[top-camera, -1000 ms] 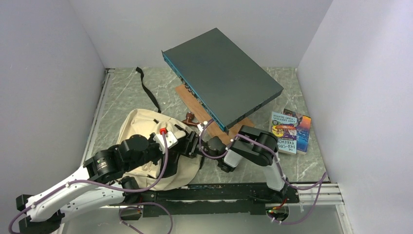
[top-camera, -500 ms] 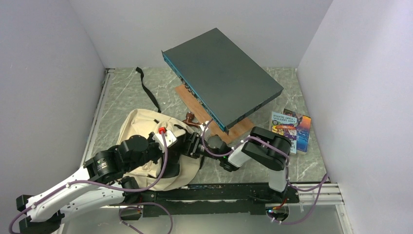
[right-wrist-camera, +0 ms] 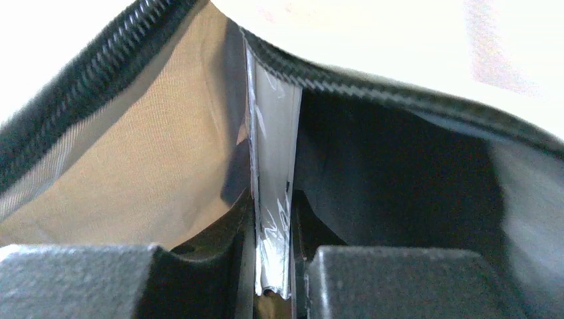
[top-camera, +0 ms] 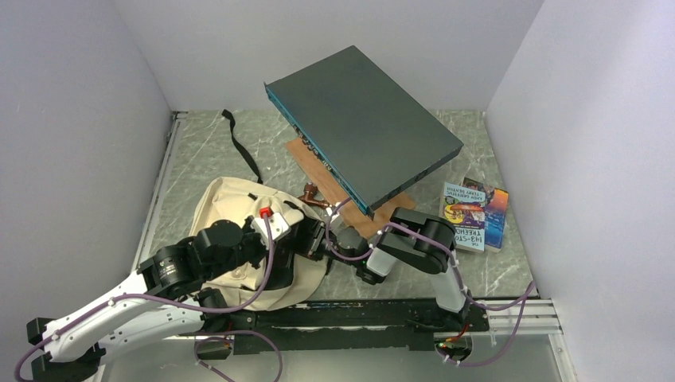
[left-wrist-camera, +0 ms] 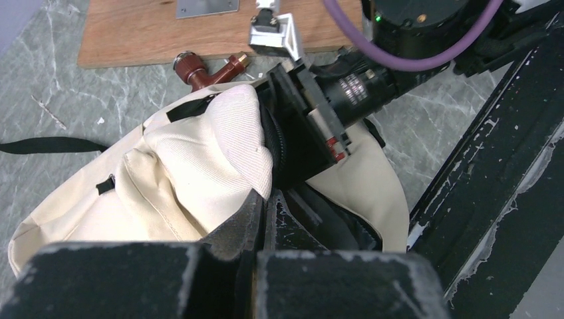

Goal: Pack the student bag
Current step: Place the book in the student bag.

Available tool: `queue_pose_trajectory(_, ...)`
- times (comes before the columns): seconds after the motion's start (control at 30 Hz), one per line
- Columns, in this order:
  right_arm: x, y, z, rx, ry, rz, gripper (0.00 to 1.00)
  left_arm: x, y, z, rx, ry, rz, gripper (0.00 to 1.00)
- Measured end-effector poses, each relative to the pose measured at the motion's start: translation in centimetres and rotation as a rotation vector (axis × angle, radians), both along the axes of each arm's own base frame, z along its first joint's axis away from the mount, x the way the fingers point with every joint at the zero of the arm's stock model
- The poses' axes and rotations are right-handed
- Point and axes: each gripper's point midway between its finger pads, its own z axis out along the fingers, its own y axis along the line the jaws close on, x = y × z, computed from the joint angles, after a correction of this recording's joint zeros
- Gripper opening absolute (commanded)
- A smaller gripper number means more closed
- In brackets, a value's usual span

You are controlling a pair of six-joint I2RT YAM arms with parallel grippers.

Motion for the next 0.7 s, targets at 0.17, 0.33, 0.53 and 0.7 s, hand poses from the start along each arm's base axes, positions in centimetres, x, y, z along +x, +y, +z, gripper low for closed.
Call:
queue_pose_trajectory(0.17,0.7,1.2,0.3,0.024,0.002,-0.031,0.42,-0.1,0.0,0.0,-0.001,0.002,-0.003,0.0)
queue_pose_trajectory(0.33,0.4,-1.1,-1.2,-0.022,0.031,-0.074,0.55,0.0,0.0,0.0,-0.003,0.002,0.0,0.0)
queue_pose_trajectory(0.53,-0.1,-1.9,0.8,-0.072,0.025,-0.089,0.72,0.0,-0.1,-0.1,-0.003,0.008,0.003,0.0)
queue_pose_trajectory(0.7,-0.7,-1.2,0.5,-0.165,0.029,-0.102,0.79,0.0,-0.1,-0.1,-0.013,0.021,0.021,0.0)
